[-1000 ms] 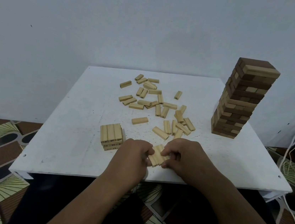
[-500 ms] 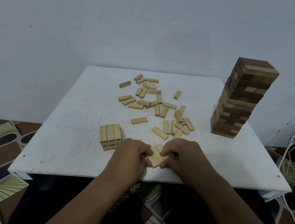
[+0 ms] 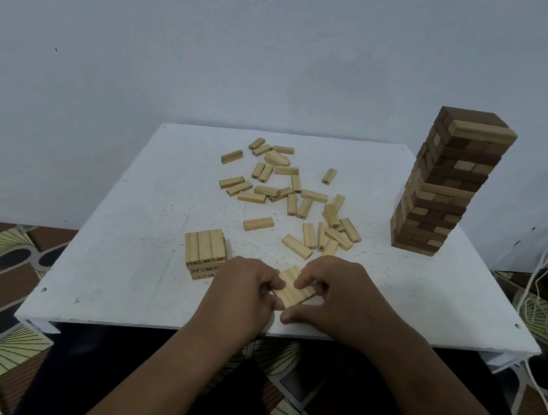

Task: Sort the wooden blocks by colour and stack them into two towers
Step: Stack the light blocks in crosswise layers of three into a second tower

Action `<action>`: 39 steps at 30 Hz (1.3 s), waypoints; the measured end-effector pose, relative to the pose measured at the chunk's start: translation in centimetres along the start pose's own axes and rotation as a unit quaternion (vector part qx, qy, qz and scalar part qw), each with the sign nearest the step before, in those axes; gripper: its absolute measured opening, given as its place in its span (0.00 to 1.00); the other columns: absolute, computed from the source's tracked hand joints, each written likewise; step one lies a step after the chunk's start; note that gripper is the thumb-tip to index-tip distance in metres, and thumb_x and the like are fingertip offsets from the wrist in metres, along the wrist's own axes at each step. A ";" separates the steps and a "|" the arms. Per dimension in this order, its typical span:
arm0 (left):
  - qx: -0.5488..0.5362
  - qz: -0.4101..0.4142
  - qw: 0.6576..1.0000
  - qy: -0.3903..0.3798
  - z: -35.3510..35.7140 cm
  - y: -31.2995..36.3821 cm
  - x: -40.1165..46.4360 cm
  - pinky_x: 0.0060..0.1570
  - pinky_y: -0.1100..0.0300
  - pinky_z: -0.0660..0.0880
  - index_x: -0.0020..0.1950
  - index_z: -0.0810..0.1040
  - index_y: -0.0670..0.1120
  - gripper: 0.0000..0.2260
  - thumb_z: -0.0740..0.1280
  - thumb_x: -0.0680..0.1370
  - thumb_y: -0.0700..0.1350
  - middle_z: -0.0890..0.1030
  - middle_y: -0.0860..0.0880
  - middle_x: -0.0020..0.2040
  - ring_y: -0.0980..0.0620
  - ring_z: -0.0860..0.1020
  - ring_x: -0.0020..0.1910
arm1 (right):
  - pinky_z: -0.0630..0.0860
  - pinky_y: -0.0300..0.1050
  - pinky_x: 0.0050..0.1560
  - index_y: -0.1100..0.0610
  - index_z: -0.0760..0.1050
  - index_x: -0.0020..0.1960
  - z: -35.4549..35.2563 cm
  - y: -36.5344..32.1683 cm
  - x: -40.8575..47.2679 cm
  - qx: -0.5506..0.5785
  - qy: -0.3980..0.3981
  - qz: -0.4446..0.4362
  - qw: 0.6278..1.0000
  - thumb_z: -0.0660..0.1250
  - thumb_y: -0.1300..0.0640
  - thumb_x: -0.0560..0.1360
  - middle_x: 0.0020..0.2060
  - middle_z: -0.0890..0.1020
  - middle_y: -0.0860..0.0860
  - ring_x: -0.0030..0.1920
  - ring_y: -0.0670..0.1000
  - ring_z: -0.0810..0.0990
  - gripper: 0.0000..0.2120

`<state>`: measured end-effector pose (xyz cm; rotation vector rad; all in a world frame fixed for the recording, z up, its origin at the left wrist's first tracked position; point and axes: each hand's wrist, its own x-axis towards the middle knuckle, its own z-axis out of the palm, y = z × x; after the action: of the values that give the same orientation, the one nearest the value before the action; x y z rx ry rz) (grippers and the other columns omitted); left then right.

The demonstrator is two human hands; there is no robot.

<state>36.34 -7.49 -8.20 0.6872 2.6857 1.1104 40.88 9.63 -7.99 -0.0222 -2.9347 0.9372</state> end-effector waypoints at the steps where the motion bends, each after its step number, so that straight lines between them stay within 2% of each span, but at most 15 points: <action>1: 0.006 0.001 1.000 0.000 0.0 0.1 0.1 0.38 0.81 0.68 0.52 0.86 0.43 0.09 0.72 0.74 0.34 0.86 0.49 0.48 0.71 0.77 0.36 | 0.65 0.30 0.38 0.47 0.81 0.45 0.2 0.0 -0.1 0.004 0.009 -0.006 1.000 0.81 0.40 0.59 0.43 0.78 0.41 0.39 0.39 0.73 0.19; 4: 0.035 0.004 0.999 -0.006 -0.3 0.2 0.2 0.42 0.79 0.70 0.53 0.86 0.46 0.08 0.75 0.74 0.40 0.85 0.51 0.51 0.60 0.80 0.44 | 0.68 0.31 0.41 0.47 0.78 0.40 0.4 0.1 -0.1 0.026 0.011 -0.006 1.000 0.80 0.44 0.62 0.43 0.79 0.42 0.43 0.41 0.75 0.14; 7: 0.043 0.041 0.998 -0.006 -0.3 -0.3 0.3 0.44 0.79 0.69 0.46 0.86 0.47 0.06 0.75 0.72 0.37 0.83 0.52 0.55 0.59 0.78 0.47 | 0.73 0.38 0.47 0.44 0.76 0.39 -0.2 0.5 -0.1 0.041 -0.013 0.000 0.999 0.80 0.48 0.63 0.48 0.81 0.43 0.49 0.42 0.76 0.12; 8: 0.047 0.052 0.997 -0.012 -0.2 -0.6 0.3 0.47 0.79 0.68 0.44 0.86 0.48 0.07 0.74 0.72 0.37 0.81 0.53 0.59 0.59 0.78 0.51 | 0.75 0.40 0.49 0.43 0.76 0.39 -0.3 0.6 -0.1 0.041 -0.021 0.000 0.999 0.80 0.49 0.64 0.50 0.81 0.43 0.51 0.42 0.76 0.13; 10: 0.052 0.076 0.995 -0.026 0.1 -1.1 0.4 0.58 0.66 0.72 0.43 0.83 0.52 0.08 0.73 0.70 0.38 0.78 0.55 0.64 0.56 0.75 0.62 | 0.76 0.46 0.53 0.41 0.75 0.40 -0.4 0.8 -0.1 0.043 -0.032 0.000 0.999 0.78 0.50 0.64 0.53 0.81 0.42 0.53 0.42 0.76 0.13; 12: 0.045 0.093 0.994 -0.032 0.2 -1.4 0.4 0.61 0.51 0.74 0.42 0.78 0.56 0.10 0.71 0.69 0.40 0.77 0.56 0.64 0.51 0.73 0.66 | 0.77 0.49 0.54 0.39 0.74 0.43 -0.4 1.0 -0.1 0.046 -0.035 -0.003 0.998 0.77 0.49 0.63 0.53 0.80 0.43 0.53 0.43 0.76 0.15; 15: 0.041 0.101 0.994 -0.029 0.2 -1.4 0.3 0.61 0.48 0.73 0.42 0.76 0.58 0.13 0.70 0.69 0.39 0.77 0.56 0.65 0.49 0.72 0.66 | 0.77 0.50 0.53 0.39 0.73 0.47 -0.3 1.2 -0.1 0.048 -0.032 -0.009 0.998 0.77 0.48 0.63 0.53 0.81 0.43 0.54 0.44 0.76 0.18; 20: 0.030 0.109 0.993 -0.035 0.5 -1.9 0.5 0.60 0.48 0.73 0.42 0.73 0.59 0.13 0.68 0.68 0.40 0.80 0.56 0.59 0.49 0.72 0.66 | 0.77 0.49 0.52 0.39 0.74 0.46 -0.3 1.4 0.0 0.045 -0.027 -0.014 0.999 0.77 0.48 0.63 0.53 0.81 0.43 0.52 0.43 0.76 0.16; 22: 0.033 0.101 0.994 -0.038 0.5 -1.7 0.4 0.62 0.53 0.70 0.43 0.74 0.58 0.14 0.69 0.70 0.37 0.78 0.57 0.62 0.51 0.70 0.66 | 0.77 0.48 0.52 0.40 0.74 0.46 -0.3 1.4 0.0 0.041 -0.029 -0.018 0.999 0.77 0.48 0.64 0.53 0.80 0.43 0.51 0.43 0.75 0.16; 24: 0.043 0.099 0.993 -0.038 0.4 -1.8 0.3 0.58 0.60 0.64 0.45 0.76 0.54 0.13 0.69 0.72 0.35 0.74 0.59 0.66 0.53 0.66 0.65 | 0.76 0.47 0.52 0.40 0.74 0.46 -0.3 1.4 -0.1 0.039 -0.030 -0.021 0.999 0.77 0.49 0.64 0.53 0.80 0.43 0.51 0.42 0.75 0.15; 26: 0.048 0.107 0.992 -0.037 0.3 -1.9 0.3 0.56 0.61 0.63 0.46 0.76 0.53 0.13 0.69 0.72 0.34 0.74 0.59 0.66 0.53 0.66 0.64 | 0.76 0.46 0.51 0.41 0.75 0.46 -0.3 1.3 -0.1 0.036 -0.027 -0.021 0.999 0.77 0.49 0.64 0.53 0.80 0.43 0.50 0.42 0.75 0.15; 29: 0.035 0.104 0.993 -0.037 0.4 -1.8 0.2 0.56 0.60 0.65 0.45 0.76 0.51 0.13 0.70 0.71 0.33 0.76 0.60 0.62 0.54 0.66 0.62 | 0.76 0.41 0.48 0.43 0.76 0.47 -0.5 1.2 -0.2 0.030 -0.020 -0.014 0.999 0.78 0.50 0.64 0.49 0.79 0.41 0.48 0.43 0.74 0.15; 33: 0.012 0.091 0.995 -0.033 0.4 -1.4 0.0 0.55 0.59 0.69 0.44 0.75 0.49 0.14 0.69 0.69 0.30 0.77 0.58 0.58 0.56 0.67 0.59 | 0.71 0.32 0.42 0.46 0.76 0.48 -0.8 1.1 -0.3 0.001 -0.019 -0.003 1.000 0.78 0.50 0.64 0.44 0.75 0.38 0.47 0.41 0.72 0.16; 36: -0.001 0.076 0.997 -0.029 0.5 -1.3 0.0 0.50 0.65 0.71 0.44 0.72 0.54 0.18 0.68 0.70 0.30 0.76 0.54 0.57 0.58 0.69 0.58 | 0.69 0.29 0.39 0.46 0.75 0.47 -0.9 1.1 -0.4 0.007 -0.013 -0.002 1.000 0.78 0.50 0.64 0.43 0.74 0.38 0.48 0.37 0.70 0.15; 39: 0.000 0.067 0.998 -0.010 0.3 -0.7 -0.1 0.42 0.65 0.73 0.48 0.70 0.57 0.19 0.68 0.74 0.32 0.75 0.52 0.52 0.61 0.74 0.45 | 0.71 0.31 0.39 0.45 0.73 0.47 -1.0 1.3 -0.5 0.045 0.008 0.007 0.999 0.78 0.52 0.64 0.42 0.75 0.40 0.45 0.39 0.71 0.17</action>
<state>36.28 -7.83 -8.89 0.8852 2.6579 1.1268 41.47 11.25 -7.92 -0.0452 -2.8775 1.0654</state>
